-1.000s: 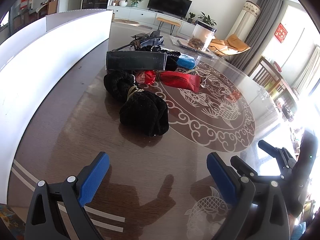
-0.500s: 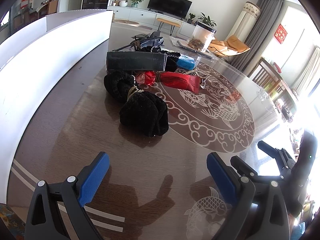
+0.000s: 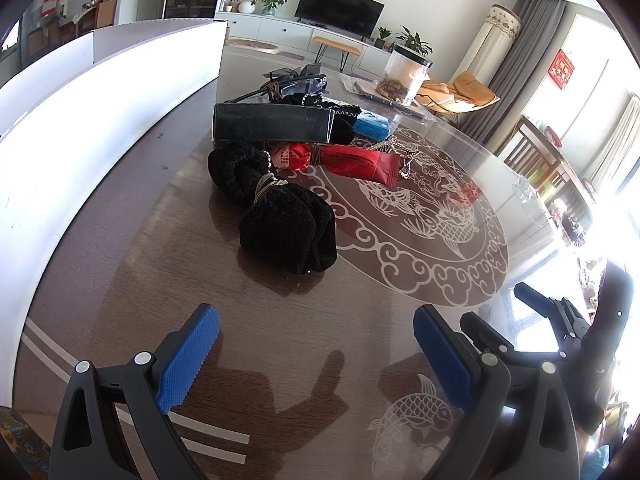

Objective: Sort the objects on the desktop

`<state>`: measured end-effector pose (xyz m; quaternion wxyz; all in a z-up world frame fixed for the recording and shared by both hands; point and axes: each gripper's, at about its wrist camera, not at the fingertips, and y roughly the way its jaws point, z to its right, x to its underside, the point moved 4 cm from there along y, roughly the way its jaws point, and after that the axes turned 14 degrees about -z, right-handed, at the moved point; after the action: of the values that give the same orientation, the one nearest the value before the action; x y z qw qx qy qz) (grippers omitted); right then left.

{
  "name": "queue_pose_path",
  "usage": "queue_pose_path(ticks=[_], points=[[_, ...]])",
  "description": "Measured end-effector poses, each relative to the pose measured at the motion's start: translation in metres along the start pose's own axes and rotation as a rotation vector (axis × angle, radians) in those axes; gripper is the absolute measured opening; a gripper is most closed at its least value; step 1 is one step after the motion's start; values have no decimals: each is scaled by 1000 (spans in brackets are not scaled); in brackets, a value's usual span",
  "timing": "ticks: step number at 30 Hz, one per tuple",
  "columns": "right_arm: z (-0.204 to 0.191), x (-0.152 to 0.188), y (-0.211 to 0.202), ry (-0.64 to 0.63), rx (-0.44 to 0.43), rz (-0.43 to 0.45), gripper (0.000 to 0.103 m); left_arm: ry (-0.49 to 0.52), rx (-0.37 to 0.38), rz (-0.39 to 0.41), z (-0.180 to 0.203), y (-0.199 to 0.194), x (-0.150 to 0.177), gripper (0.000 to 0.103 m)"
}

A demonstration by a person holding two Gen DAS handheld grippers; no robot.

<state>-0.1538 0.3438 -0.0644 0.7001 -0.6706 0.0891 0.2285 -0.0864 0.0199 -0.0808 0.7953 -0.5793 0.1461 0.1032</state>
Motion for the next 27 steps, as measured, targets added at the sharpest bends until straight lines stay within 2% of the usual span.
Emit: queue_pose_path(ticks=[27], points=[[3,-1,-3,11,-10,8,103,-15,19,7,1,-1,-2,99]])
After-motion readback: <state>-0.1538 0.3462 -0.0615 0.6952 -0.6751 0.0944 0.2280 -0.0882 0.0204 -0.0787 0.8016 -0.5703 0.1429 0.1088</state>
